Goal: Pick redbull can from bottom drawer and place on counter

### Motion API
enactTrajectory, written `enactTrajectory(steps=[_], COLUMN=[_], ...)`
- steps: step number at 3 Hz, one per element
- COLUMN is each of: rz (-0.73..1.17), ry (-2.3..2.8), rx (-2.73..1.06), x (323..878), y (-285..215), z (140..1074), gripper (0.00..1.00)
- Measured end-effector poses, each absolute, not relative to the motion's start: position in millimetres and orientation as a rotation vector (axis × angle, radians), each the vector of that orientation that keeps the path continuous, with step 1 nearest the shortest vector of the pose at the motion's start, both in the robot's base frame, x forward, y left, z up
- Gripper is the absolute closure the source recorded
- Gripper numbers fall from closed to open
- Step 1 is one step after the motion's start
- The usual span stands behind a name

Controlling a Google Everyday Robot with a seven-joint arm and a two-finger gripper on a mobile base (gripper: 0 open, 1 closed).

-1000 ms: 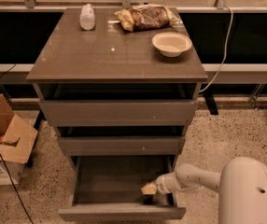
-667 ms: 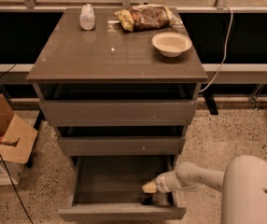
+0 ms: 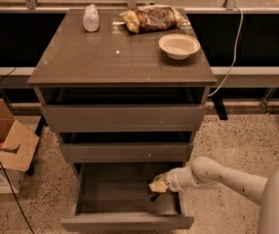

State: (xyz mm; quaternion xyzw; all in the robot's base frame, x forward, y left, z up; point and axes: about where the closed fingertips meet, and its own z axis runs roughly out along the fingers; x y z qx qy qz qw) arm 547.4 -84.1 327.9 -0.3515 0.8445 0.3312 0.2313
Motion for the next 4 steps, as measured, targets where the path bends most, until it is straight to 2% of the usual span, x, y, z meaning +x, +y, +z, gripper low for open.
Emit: enactTrajectory(steps=[2, 3, 4], rz=[1.040, 1.053, 1.015], ry=[1.971, 1.734, 1.600], rx=[-1.346, -1.627, -1.740], x=[523.3, 490.3, 474.0], y=[-75.9, -77.6, -81.8], z=[437.2, 494.0, 531.0], gripper=[1.00, 1.00, 1.00])
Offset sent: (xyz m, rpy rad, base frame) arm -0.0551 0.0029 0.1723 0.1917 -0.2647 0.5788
